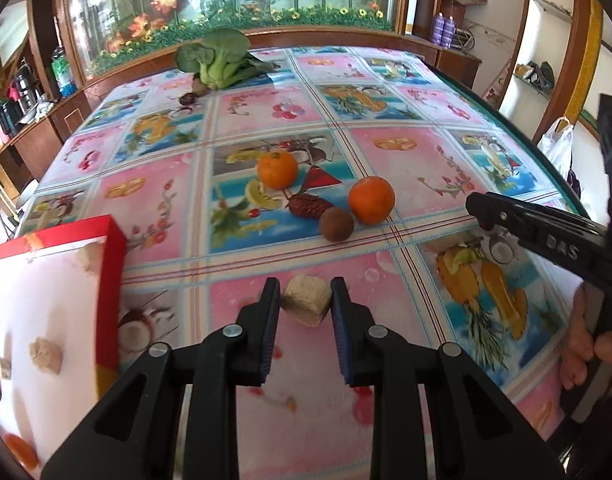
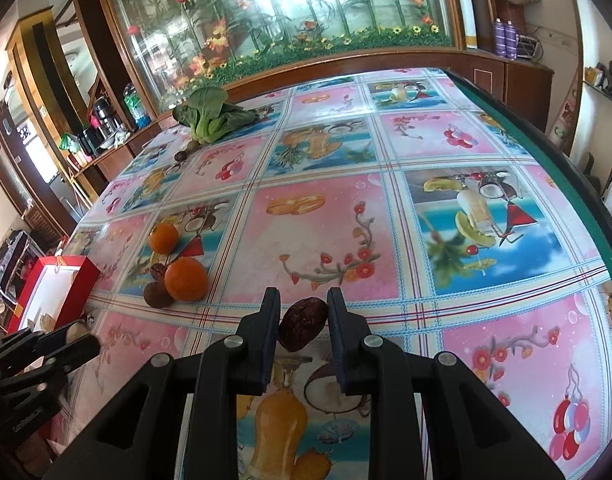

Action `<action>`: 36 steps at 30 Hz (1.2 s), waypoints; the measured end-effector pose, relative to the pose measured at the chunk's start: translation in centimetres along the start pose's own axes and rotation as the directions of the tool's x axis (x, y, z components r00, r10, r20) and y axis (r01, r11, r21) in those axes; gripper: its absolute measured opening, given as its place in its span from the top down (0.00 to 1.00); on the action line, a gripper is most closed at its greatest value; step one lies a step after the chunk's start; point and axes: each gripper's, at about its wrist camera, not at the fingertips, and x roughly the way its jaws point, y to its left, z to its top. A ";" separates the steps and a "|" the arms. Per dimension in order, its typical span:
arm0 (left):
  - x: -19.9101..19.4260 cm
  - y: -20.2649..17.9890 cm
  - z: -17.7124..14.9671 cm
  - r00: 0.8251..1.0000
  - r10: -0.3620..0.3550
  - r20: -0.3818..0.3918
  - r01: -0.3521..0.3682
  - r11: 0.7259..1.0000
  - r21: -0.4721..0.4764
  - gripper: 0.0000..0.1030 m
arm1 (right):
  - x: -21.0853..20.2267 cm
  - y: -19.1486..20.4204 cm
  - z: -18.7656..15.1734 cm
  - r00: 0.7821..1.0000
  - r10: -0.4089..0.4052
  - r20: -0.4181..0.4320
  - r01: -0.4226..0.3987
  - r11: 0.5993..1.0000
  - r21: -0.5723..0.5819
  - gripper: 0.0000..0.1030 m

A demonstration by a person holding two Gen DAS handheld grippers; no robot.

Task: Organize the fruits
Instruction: 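Carry the pastry and the red date over the tray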

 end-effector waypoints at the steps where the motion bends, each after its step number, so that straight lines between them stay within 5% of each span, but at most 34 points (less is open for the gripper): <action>1: -0.5 0.1 -0.2 1.000 0.002 0.008 -0.002 1.000 -0.004 0.74 | -0.2 0.0 0.0 1.000 -0.004 0.015 0.004 1.000 -0.001 0.78; 11: -7.5 3.3 -3.4 0.987 0.086 0.134 -0.083 0.996 -0.030 0.74 | -2.0 3.5 -0.2 0.987 0.109 0.119 -0.108 0.994 -0.008 0.78; 23: -11.1 13.6 -7.4 0.953 0.272 0.134 -0.243 0.949 -0.199 0.73 | -0.2 20.8 -2.0 0.903 0.428 -0.038 -0.427 0.886 -0.180 0.78; 28: -10.8 16.6 -8.8 0.944 0.314 0.101 -0.280 0.925 -0.256 0.73 | 1.3 26.1 -3.1 0.890 0.444 -0.108 -0.456 0.850 -0.265 0.78; 36: -9.7 17.9 -9.8 0.945 0.319 0.067 -0.291 0.918 -0.270 0.73 | 3.6 28.3 -5.8 0.891 0.408 -0.197 -0.451 0.844 -0.292 0.78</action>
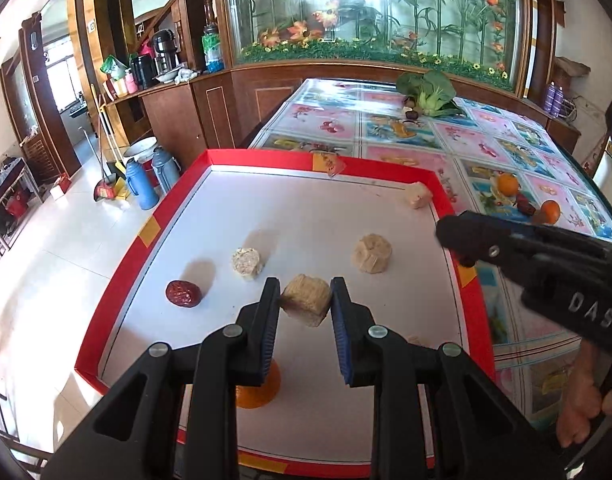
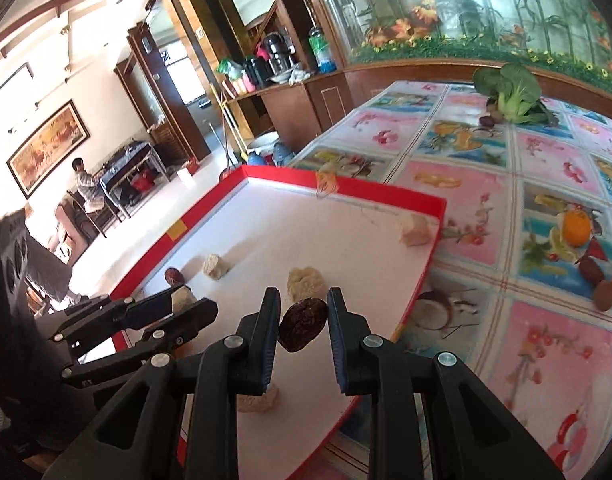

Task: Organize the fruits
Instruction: 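Carry the pastry and the red date over the tray, then set the pastry and date on the tray and open both tools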

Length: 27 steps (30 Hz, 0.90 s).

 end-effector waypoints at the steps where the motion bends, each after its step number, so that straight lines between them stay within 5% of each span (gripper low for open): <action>1: 0.2 0.0 -0.1 1.000 -0.002 -0.006 0.002 1.000 -0.001 0.73 | 0.3 0.1 -0.1 1.000 -0.001 -0.007 0.001 1.000 -0.001 0.78; 12: 1.4 0.6 -0.5 0.998 0.041 -0.041 -0.041 0.999 0.003 0.73 | 2.1 0.5 -0.9 0.994 0.023 -0.110 -0.020 0.999 0.027 0.78; 21: 1.8 0.6 -0.7 0.996 0.069 -0.057 -0.069 0.998 0.008 0.72 | 0.9 0.0 -0.9 0.996 0.059 -0.062 -0.057 0.998 0.036 0.71; 27: 1.1 0.6 -0.5 0.993 0.112 -0.026 -0.112 0.994 0.004 0.38 | -1.4 -1.5 -0.6 0.998 0.064 0.026 -0.065 0.996 0.060 0.63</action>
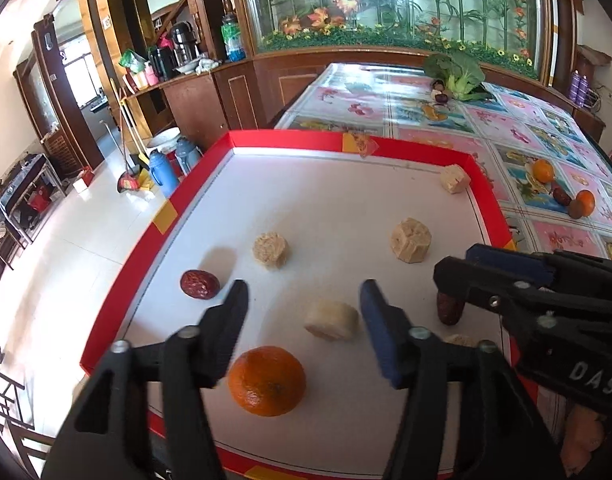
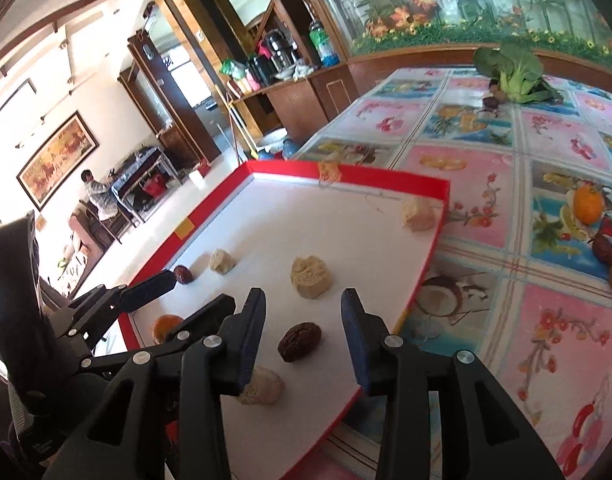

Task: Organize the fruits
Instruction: 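Set the pastry and date on the tray and open both tools, then move both open tools back to the fruit pile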

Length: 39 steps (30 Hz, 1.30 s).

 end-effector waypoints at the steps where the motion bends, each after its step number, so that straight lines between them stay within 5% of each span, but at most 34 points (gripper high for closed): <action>1: -0.2 -0.1 0.1 1.000 0.004 0.005 -0.004 1.000 0.003 0.36 | -0.4 -0.4 0.0 1.000 -0.005 0.008 0.005 1.000 0.004 0.62; 12: -2.4 -3.8 1.3 0.997 -0.034 0.064 0.029 0.997 0.078 0.21 | -6.6 -7.9 0.6 0.985 -0.130 0.118 0.115 0.985 0.125 0.62; 21: -3.4 -8.9 1.4 0.991 -0.115 0.062 0.102 0.978 0.181 0.21 | -11.4 -16.1 1.4 0.926 -0.343 0.158 0.296 0.919 0.261 0.58; 27: -3.8 -12.2 1.9 0.982 -0.183 0.041 0.168 0.956 0.240 0.21 | -9.9 -18.4 1.8 0.956 -0.283 0.073 0.252 0.925 0.286 0.58; 39: -2.7 -19.2 4.1 0.963 -0.269 0.004 0.255 0.915 0.314 0.21 | -7.9 -19.3 1.4 0.954 -0.299 -0.037 0.297 0.916 0.271 0.58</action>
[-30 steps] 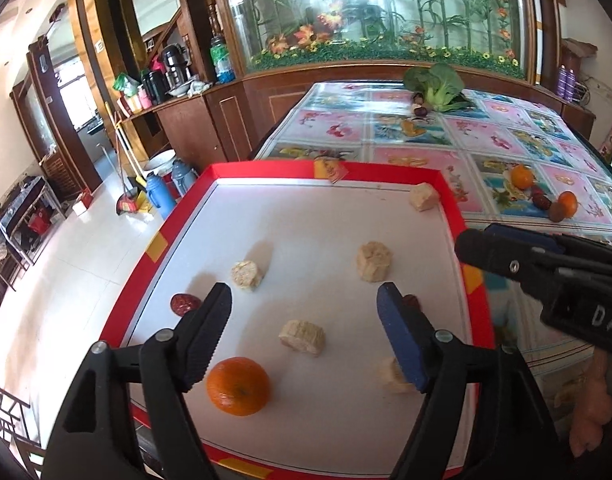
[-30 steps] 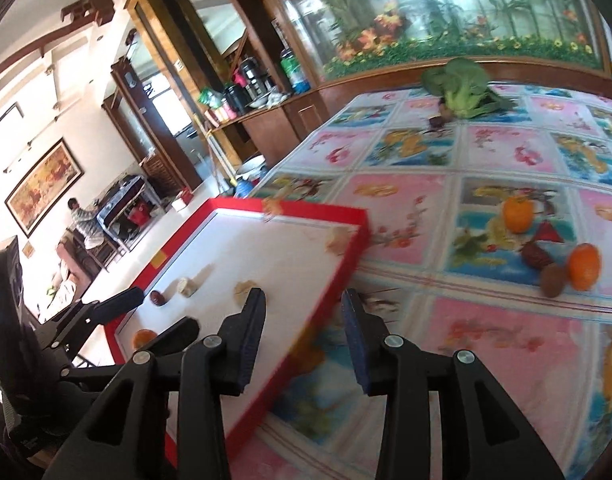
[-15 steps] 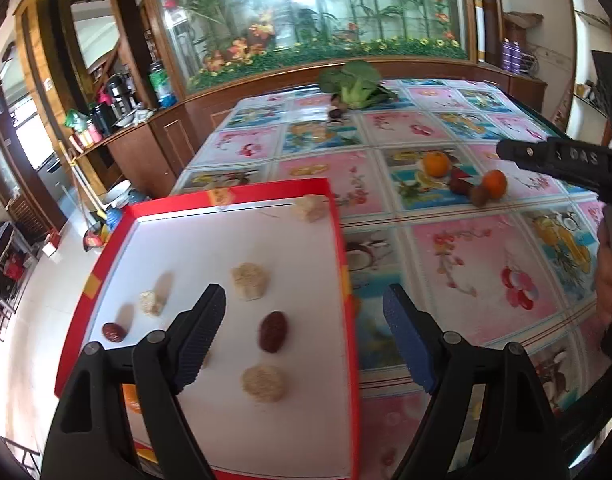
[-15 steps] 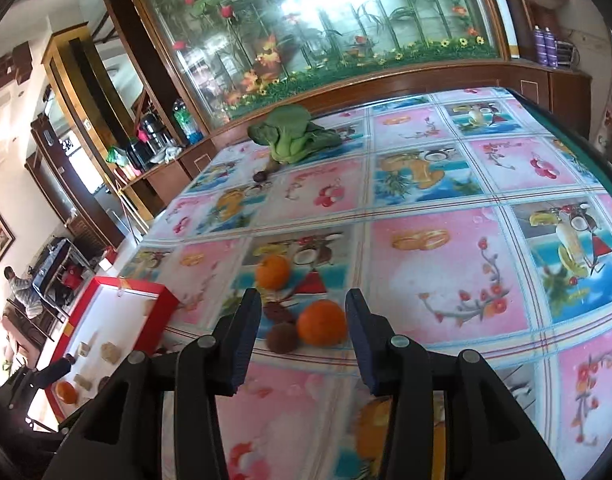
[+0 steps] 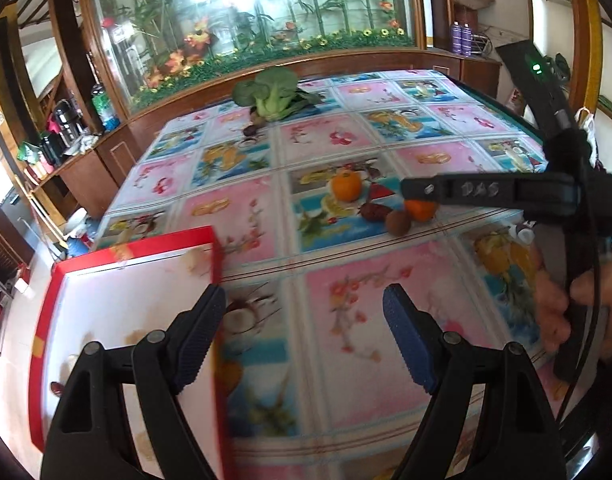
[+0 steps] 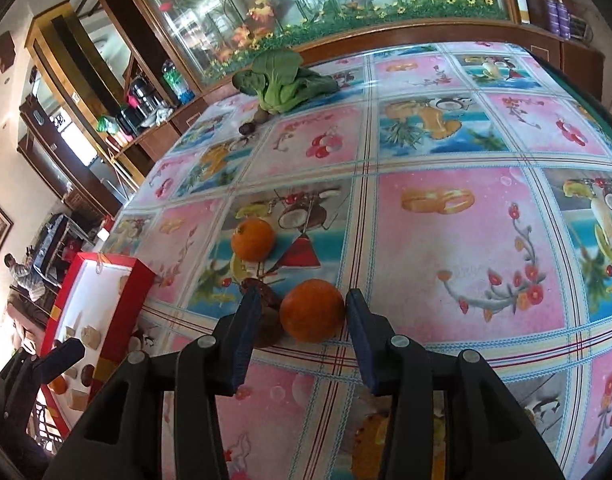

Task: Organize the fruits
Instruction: 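Move both open tools back to the fruit pile, then grasp a mandarin orange with the right tool while the left tool grasps a brown nut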

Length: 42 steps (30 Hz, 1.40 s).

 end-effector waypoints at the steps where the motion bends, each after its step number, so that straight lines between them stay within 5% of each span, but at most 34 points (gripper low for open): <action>1: 0.2 -0.3 0.1 1.000 -0.009 -0.006 0.009 1.000 -0.002 0.21 | 0.2 0.0 0.0 1.000 -0.001 -0.014 0.001 1.000 0.001 0.58; 5: 0.6 -0.9 -0.3 1.000 -0.009 -0.020 0.009 1.000 0.005 0.21 | 0.4 -0.2 0.0 1.000 -0.017 -0.018 0.017 1.000 -0.012 0.69; 25: 5.4 -3.7 3.3 0.989 -0.118 -0.087 0.112 0.991 -0.067 0.23 | -3.1 -4.9 1.1 0.992 0.045 0.114 -0.073 0.966 0.249 0.69; 34: 8.3 -4.8 3.8 0.982 -0.132 -0.134 0.120 0.988 -0.096 0.60 | -2.9 -4.6 1.2 0.991 0.080 0.108 -0.104 0.964 0.246 0.69; 42: 9.0 -4.6 4.0 0.986 -0.126 -0.113 0.114 0.988 -0.106 0.65 | -2.7 -4.4 1.2 0.992 0.075 0.105 -0.098 0.966 0.240 0.69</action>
